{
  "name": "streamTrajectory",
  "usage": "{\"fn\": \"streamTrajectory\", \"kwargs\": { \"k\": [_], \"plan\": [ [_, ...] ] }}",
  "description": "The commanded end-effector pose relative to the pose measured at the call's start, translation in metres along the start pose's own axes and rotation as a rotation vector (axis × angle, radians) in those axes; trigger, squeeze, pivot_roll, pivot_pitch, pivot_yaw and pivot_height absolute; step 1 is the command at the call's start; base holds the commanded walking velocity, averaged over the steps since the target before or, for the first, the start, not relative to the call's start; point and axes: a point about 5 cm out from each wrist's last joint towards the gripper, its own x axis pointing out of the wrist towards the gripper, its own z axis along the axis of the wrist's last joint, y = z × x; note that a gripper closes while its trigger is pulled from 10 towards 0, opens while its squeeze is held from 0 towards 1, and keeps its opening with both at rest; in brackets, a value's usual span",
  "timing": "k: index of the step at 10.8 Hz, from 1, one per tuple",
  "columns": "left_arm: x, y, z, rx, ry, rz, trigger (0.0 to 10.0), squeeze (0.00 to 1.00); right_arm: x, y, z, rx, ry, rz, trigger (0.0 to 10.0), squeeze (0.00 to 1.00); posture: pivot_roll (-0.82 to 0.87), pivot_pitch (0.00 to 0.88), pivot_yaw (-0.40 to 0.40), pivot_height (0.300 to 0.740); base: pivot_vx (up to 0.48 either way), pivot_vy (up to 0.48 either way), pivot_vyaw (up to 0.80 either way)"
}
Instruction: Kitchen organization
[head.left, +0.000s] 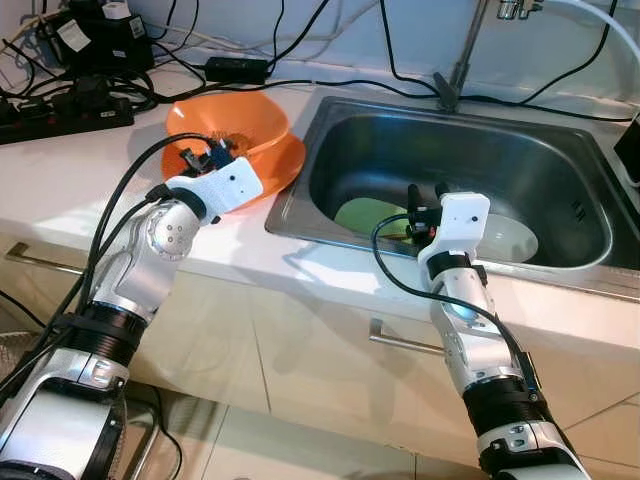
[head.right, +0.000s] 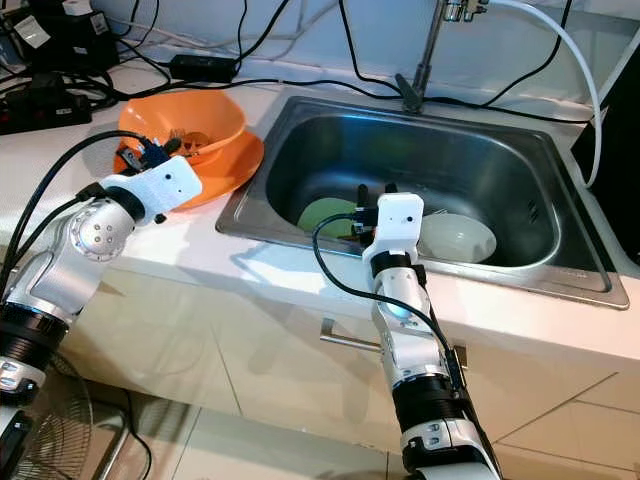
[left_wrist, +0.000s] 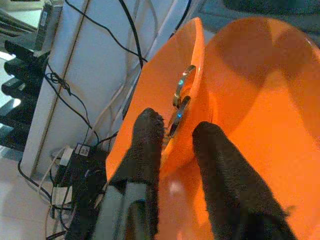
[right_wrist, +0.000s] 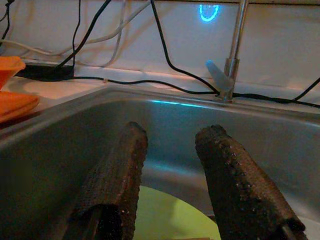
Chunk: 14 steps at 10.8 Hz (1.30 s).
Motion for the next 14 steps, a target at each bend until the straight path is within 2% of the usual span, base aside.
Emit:
{"fn": "streamTrajectory", "kwargs": {
  "k": [1, 7, 10, 12, 13, 14],
  "plan": [
    [0.003, 0.007, 0.006, 0.001, -0.023, 0.024, 0.0, 0.0, -0.007, -0.003, -0.012, 0.004, 0.055, -0.017, 10.0, 0.0, 0.21, 0.087, 0.011, 0.74, 0.0, 0.0, 0.0],
    [0.004, 0.012, 0.005, 0.004, -0.026, 0.043, 0.0, 0.0, -0.006, -0.003, -0.012, 0.006, 0.055, -0.018, 10.0, 0.0, 0.21, 0.084, 0.011, 0.74, 0.0, 0.0, 0.0],
    [0.001, 0.021, 0.007, 0.02, -0.034, 0.07, 0.0, 0.0, -0.006, -0.003, -0.012, 0.007, 0.056, -0.018, 10.0, 0.0, 0.22, 0.081, 0.01, 0.74, 0.0, 0.0, 0.0],
    [-0.006, 0.042, 0.022, 0.107, -0.075, 0.164, 0.0, 0.0, -0.004, -0.002, -0.011, 0.006, 0.055, -0.016, 10.0, 0.0, 0.22, 0.077, 0.005, 0.74, 0.0, 0.0, 0.0],
    [-0.007, 0.045, 0.026, 0.119, -0.08, 0.181, 3.7, 0.0, -0.004, -0.002, -0.011, 0.006, 0.054, -0.013, 10.0, 0.0, 0.22, 0.076, 0.004, 0.74, 0.0, 0.0, 0.0],
    [-0.008, 0.047, 0.028, 0.115, -0.087, 0.185, 10.0, 0.0, -0.003, -0.001, -0.011, 0.007, 0.052, -0.009, 10.0, 0.0, 0.22, 0.069, 0.004, 0.74, 0.0, 0.0, 0.0]
  ]
}}
